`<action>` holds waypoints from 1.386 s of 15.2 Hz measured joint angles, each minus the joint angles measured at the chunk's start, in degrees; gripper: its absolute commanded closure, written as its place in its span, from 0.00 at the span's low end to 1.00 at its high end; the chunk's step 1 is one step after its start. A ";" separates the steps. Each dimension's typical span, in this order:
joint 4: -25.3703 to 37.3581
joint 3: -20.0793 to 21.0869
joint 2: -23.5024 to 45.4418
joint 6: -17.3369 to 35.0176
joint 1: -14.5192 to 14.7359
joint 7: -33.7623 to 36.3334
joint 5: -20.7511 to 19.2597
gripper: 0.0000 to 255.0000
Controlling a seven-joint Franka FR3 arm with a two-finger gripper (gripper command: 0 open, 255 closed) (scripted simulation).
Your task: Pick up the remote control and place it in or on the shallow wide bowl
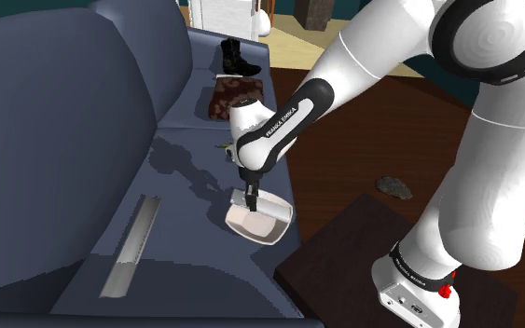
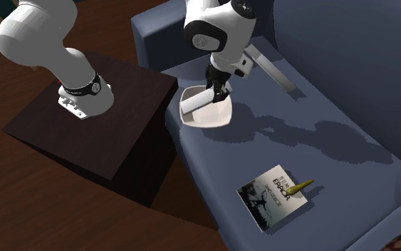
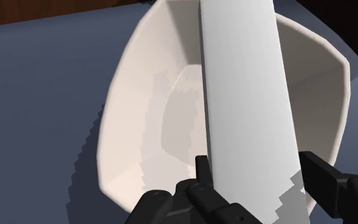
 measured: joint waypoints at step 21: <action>-0.13 -0.16 3.18 3.08 0.06 0.11 -0.34 0.00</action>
